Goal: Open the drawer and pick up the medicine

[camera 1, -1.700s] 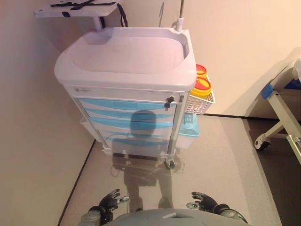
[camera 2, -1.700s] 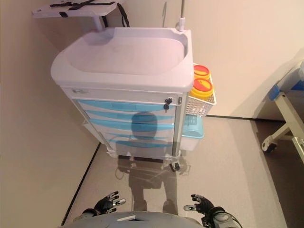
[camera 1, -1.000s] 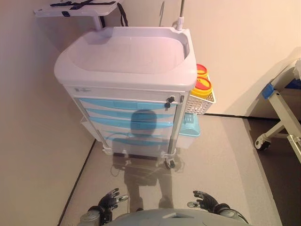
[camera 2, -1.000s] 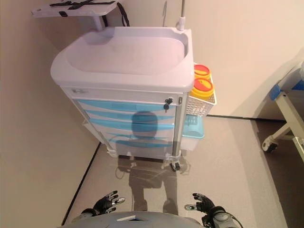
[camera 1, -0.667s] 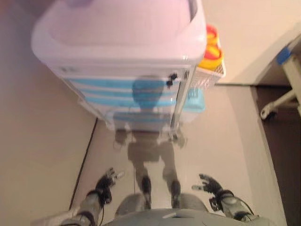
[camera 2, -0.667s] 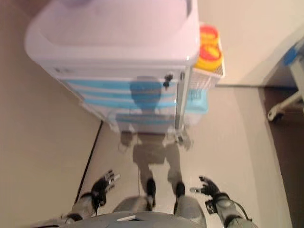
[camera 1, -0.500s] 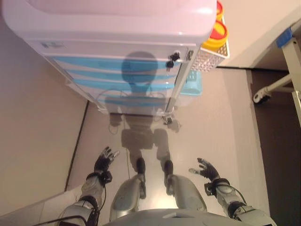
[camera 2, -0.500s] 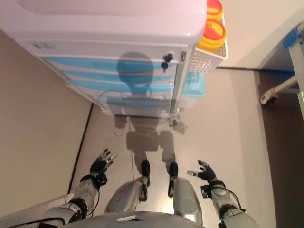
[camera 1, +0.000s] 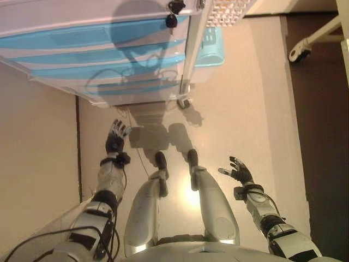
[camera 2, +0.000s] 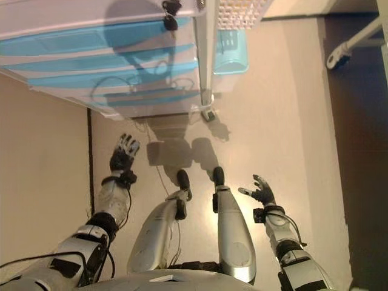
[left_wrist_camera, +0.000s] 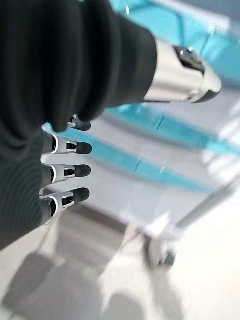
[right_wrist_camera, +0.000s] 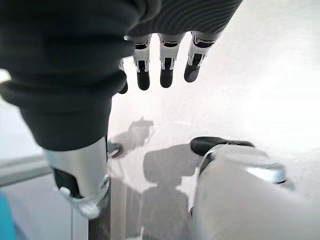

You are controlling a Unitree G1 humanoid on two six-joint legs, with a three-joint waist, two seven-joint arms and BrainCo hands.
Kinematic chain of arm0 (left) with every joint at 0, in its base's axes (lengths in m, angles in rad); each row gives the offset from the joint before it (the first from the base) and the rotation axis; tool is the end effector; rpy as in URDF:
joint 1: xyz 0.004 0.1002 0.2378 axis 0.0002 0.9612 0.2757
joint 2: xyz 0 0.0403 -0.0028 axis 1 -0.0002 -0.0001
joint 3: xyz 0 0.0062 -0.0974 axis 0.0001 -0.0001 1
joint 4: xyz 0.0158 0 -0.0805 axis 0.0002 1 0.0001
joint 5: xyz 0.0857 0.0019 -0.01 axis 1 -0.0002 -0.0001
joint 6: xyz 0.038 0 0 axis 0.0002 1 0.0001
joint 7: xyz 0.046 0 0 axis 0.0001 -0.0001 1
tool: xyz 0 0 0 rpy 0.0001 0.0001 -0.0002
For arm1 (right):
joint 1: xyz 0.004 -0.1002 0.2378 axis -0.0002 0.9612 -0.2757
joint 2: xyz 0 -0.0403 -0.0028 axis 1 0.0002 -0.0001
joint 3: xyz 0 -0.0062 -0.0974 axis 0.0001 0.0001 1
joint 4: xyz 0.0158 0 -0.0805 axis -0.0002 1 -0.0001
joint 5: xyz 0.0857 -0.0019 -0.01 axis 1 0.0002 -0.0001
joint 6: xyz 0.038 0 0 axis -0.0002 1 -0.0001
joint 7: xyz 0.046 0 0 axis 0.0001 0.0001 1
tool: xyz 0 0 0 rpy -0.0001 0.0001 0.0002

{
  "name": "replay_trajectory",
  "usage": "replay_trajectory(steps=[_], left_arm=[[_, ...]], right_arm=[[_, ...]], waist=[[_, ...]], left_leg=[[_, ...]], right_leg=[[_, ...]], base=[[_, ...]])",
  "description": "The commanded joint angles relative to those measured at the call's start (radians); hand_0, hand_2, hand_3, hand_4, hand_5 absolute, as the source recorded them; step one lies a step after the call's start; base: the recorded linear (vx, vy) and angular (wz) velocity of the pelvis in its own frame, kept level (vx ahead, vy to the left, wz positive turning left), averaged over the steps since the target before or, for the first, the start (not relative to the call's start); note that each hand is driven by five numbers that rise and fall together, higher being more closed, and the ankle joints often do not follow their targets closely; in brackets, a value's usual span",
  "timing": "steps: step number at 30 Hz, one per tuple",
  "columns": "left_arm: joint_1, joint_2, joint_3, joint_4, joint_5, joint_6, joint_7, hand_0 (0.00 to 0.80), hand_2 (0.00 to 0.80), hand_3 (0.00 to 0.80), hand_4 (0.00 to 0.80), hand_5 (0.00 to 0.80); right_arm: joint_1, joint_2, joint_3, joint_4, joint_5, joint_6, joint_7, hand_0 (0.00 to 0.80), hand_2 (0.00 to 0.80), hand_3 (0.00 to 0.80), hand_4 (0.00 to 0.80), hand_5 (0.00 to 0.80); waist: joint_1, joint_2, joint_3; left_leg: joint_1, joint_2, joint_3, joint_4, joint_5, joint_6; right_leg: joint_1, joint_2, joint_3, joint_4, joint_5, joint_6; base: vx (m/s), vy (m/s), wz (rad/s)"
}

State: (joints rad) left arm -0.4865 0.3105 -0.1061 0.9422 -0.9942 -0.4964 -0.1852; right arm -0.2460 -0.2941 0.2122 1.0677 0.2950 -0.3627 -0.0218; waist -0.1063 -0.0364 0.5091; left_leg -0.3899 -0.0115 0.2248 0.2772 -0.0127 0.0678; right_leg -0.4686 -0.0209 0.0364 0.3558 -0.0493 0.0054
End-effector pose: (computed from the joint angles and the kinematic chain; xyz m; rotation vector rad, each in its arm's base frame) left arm 0.2569 0.2235 0.0325 -0.5191 -0.1177 0.1856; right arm 0.1828 -0.2159 -0.0418 -0.1445 0.4693 -0.0708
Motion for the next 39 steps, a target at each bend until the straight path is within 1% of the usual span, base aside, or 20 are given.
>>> replay_trajectory(steps=[1,3,7,10,11,12,15,17,21,22,25,28,31,33,36,37,38,39], left_arm=[[-0.044,0.048,0.063,-0.05,-0.169,-0.061,-0.084,0.0,0.0,0.0,0.0,0.0],[-0.101,0.074,0.079,-0.052,-0.23,-0.053,-0.108,0.0,0.0,0.0,0.0,0.0],[-0.238,0.113,0.095,-0.053,-0.358,-0.056,-0.163,0.0,0.0,0.0,0.0,0.0],[-0.335,0.138,0.095,-0.052,-0.47,-0.06,-0.229,0.0,0.0,0.0,0.0,0.0],[-0.368,0.145,0.094,-0.056,-0.498,-0.062,-0.243,0.0,0.0,0.0,0.0,0.0],[-0.39,0.148,0.095,-0.064,-0.524,-0.064,-0.259,0.0,0.0,0.0,0.0,0.0],[-0.465,0.159,0.091,-0.087,-0.639,-0.072,-0.342,0.0,0.0,0.0,0.0,0.0],[-0.499,0.162,0.098,-0.114,-0.736,-0.065,-0.415,0.0,0.0,0.0,0.0,0.0],[-0.534,0.148,0.107,-0.188,-0.907,0.008,-0.626,0.0,0.0,0.0,0.0,0.0],[-0.535,0.137,0.106,-0.232,-0.933,0.028,-0.682,0.0,0.0,0.0,0.0,0.0],[-0.532,0.116,0.085,-0.342,-0.955,0.067,-0.831,0.0,0.0,0.0,0.0,0.0],[-0.533,0.11,0.059,-0.417,-0.901,0.051,-0.906,0.0,0.0,0.0,0.0,0.0],[-0.535,0.121,0.029,-0.504,-0.785,0.016,-0.904,0.0,0.0,0.0,0.0,0.0],[-0.53,0.135,0.023,-0.561,-0.713,0.001,-0.878,0.0,0.0,0.0,0.0,0.0],[-0.527,0.159,0.016,-0.614,-0.641,0.014,-0.873,0.0,0.0,0.0,0.0,0.0],[-0.526,0.162,0.014,-0.623,-0.623,0.018,-0.881,0.329,0.329,0.329,0.329,0.329],[-0.524,0.17,0.011,-0.649,-0.61,0.03,-0.87,0.54,0.54,0.54,0.54,0.54],[-0.521,0.177,0.007,-0.667,-0.597,0.041,-0.865,0.781,0.781,0.781,0.781,0.781]], right_arm=[[0.064,-0.024,0.046,-0.055,0.047,-0.026,-0.015,0.0,0.0,0.0,0.0,0.0],[0.077,-0.024,0.053,-0.065,0.069,-0.039,-0.017,0.0,0.0,0.0,0.0,0.0],[0.094,-0.019,0.078,-0.09,0.069,-0.038,-0.027,0.0,0.0,0.0,0.0,0.0],[0.102,-0.023,0.096,-0.104,0.077,-0.039,-0.035,0.0,0.0,0.0,0.0,0.0],[0.104,-0.025,0.104,-0.111,0.075,-0.037,-0.039,0.0,0.0,0.0,0.0,0.0],[0.106,-0.025,0.108,-0.112,0.073,-0.035,-0.041,0.0,0.0,0.0,0.0,0.0],[0.118,-0.035,0.123,-0.109,0.064,-0.043,-0.044,0.0,0.0,0.0,0.0,0.0],[0.126,-0.042,0.13,-0.102,0.053,-0.048,-0.041,0.0,0.0,0.0,0.0,0.0],[0.133,-0.047,0.143,-0.09,0.032,-0.052,-0.031,0.0,0.0,0.0,0.0,0.0],[0.134,-0.05,0.146,-0.091,0.028,-0.051,-0.028,0.0,0.0,0.0,0.0,0.0],[0.133,-0.053,0.153,-0.099,0.013,-0.04,-0.027,0.0,0.0,0.0,0.0,0.0],[0.134,-0.055,0.159,-0.107,-0.003,-0.028,-0.028,0.0,0.0,0.0,0.0,0.0],[0.137,-0.059,0.162,-0.115,-0.016,-0.012,-0.036,0.0,0.0,0.0,0.0,0.0],[0.141,-0.061,0.155,-0.113,-0.021,-0.002,-0.038,0.0,0.0,0.0,0.0,0.0],[0.15,-0.064,0.148,-0.104,-0.031,0.005,-0.034,0.0,0.0,0.0,0.0,0.0],[0.151,-0.066,0.146,-0.101,-0.032,0.005,-0.032,0.0,0.0,0.0,0.0,0.0],[0.153,-0.066,0.143,-0.095,-0.041,0.007,-0.031,0.0,0.0,0.0,0.0,0.0],[0.154,-0.067,0.143,-0.089,-0.05,0.008,-0.028,0.0,0.0,0.0,0.0,0.0]], waist=[[-0.03,-0.018,-0.045],[-0.044,-0.023,-0.044],[-0.073,-0.032,-0.041],[-0.095,-0.036,-0.042],[-0.101,-0.036,-0.04],[-0.102,-0.029,-0.044],[-0.116,-0.026,-0.044],[-0.123,-0.021,-0.044],[-0.128,-0.019,-0.043],[-0.13,-0.024,-0.038],[-0.124,-0.019,-0.031],[-0.117,-0.016,-0.026],[-0.103,-0.009,-0.016],[-0.092,-0.004,-0.013],[-0.077,0.005,-0.019],[-0.075,0.007,-0.021],[-0.071,0.01,-0.029],[-0.067,0.014,-0.036]], left_leg=[[-0.061,-0.024,0.006,0.143,-0.124,0.011],[-0.079,-0.021,0.011,0.168,-0.139,0.013],[-0.101,-0.018,0.016,0.201,-0.163,0.018],[-0.116,-0.015,0.02,0.227,-0.18,0.022],[-0.122,-0.013,0.019,0.238,-0.187,0.022],[-0.116,-0.013,0.005,0.244,-0.216,0.017],[-0.125,-0.011,0.001,0.267,-0.231,0.019],[-0.119,-0.012,0.0,0.268,-0.236,0.02],[-0.1,-0.012,0.002,0.256,-0.235,0.016],[-0.106,-0.01,0.017,0.249,-0.206,0.018],[-0.093,-0.012,0.016,0.23,-0.196,0.015],[-0.08,-0.014,0.013,0.209,-0.185,0.011],[-0.054,-0.017,0.007,0.181,-0.171,0.007],[-0.028,-0.021,-0.003,0.156,-0.161,0.004],[0.01,-0.029,-0.02,0.116,-0.143,-0.002],[0.019,-0.031,-0.024,0.107,-0.138,-0.004],[0.031,-0.034,-0.03,0.096,-0.133,-0.007],[0.044,-0.037,-0.037,0.086,-0.129,-0.01]], right_leg=[[-0.029,-0.02,-0.029,-0.054,0.074,0.021],[-0.043,-0.018,-0.02,-0.047,0.071,0.019],[-0.068,-0.01,-0.003,-0.024,0.062,0.016],[-0.086,-0.002,0.014,0.006,0.047,0.009],[-0.092,0.001,0.019,0.018,0.039,0.007],[-0.09,0.009,0.024,0.036,0.008,0.009],[-0.108,0.016,0.035,0.079,-0.015,0.001],[-0.11,0.021,0.04,0.097,-0.029,-0.004],[-0.103,0.027,0.046,0.105,-0.04,-0.009],[-0.108,0.026,0.045,0.096,-0.015,-0.015],[-0.099,0.03,0.044,0.09,-0.017,-0.02],[-0.085,0.033,0.041,0.08,-0.016,-0.022],[-0.057,0.031,0.033,0.064,-0.015,-0.022],[-0.029,0.026,0.024,0.049,-0.015,-0.021],[0.017,0.015,0.007,0.019,-0.014,-0.02],[0.027,0.012,0.003,0.012,-0.014,-0.019],[0.044,0.007,-0.003,0.001,-0.014,-0.019],[0.061,0.002,-0.008,-0.009,-0.015,-0.018]], base=[[0.021,0.012,-0.25],[0.022,-0.005,-0.16],[0.035,-0.005,-0.12],[0.018,-0.002,-0.06],[0.111,0.028,0.02],[0.112,0.036,0.03],[0.064,0.024,0.02],[0.048,0.015,-0.03],[0.017,-0.014,-0.02],[-0.07,-0.053,0.03],[-0.022,-0.044,0.0],[0.003,-0.045,0.03],[0.006,-0.058,0.11],[0.024,-0.055,0.14],[0.046,-0.05,0.09],[0.056,-0.031,0.1],[0.058,-0.019,0.06],[0.057,-0.012,0.05]])
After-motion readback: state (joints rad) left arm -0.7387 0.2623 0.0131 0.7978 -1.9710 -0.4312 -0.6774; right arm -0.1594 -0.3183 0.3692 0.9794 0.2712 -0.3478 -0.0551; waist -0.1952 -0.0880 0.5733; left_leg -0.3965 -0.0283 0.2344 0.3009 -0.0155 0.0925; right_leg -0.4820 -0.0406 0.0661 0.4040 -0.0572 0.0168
